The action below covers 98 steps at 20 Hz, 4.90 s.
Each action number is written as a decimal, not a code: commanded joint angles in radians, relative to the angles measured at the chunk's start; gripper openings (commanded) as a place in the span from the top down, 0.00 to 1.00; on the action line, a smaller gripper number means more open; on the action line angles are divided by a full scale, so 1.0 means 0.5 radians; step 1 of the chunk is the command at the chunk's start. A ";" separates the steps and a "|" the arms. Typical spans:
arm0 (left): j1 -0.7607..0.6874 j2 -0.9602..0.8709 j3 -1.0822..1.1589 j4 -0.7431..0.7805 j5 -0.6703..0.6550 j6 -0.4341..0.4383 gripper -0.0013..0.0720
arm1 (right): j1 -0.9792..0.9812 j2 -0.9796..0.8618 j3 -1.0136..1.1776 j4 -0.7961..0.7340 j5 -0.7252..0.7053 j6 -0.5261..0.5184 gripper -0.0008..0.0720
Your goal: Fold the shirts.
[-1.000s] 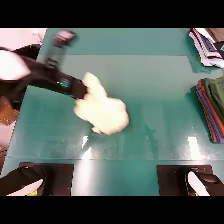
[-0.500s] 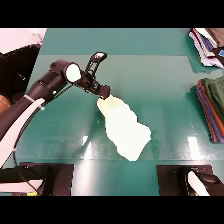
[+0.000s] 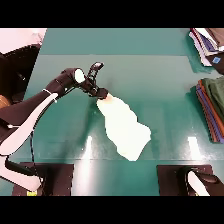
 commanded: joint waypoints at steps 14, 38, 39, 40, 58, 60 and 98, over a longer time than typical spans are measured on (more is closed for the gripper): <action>0.386 0.452 0.133 0.331 -0.563 0.035 0.95 | 0.369 -0.516 -1.248 0.024 -0.178 0.028 0.42; 0.386 1.438 0.381 0.351 -0.533 0.037 0.95 | 0.654 -0.658 0.580 -0.368 0.289 0.021 0.96; 0.386 1.549 0.417 0.343 -0.523 0.004 0.95 | 0.613 -0.552 0.664 -0.368 0.342 0.021 0.96; 0.386 1.655 0.448 0.330 -0.512 -0.030 0.95 | 0.584 -0.464 0.736 -0.369 0.376 0.022 0.96; 0.386 0.838 -0.043 0.211 -0.680 0.066 0.95 | 0.401 -0.899 0.483 -0.472 0.638 0.253 0.96; 0.387 0.682 -0.133 0.213 -0.453 0.064 0.95 | 0.401 -0.994 0.420 -0.471 0.615 0.253 0.96; 0.620 0.449 -0.623 -0.126 -0.498 0.161 0.95 | 0.458 -1.064 0.434 -0.475 0.571 0.249 0.96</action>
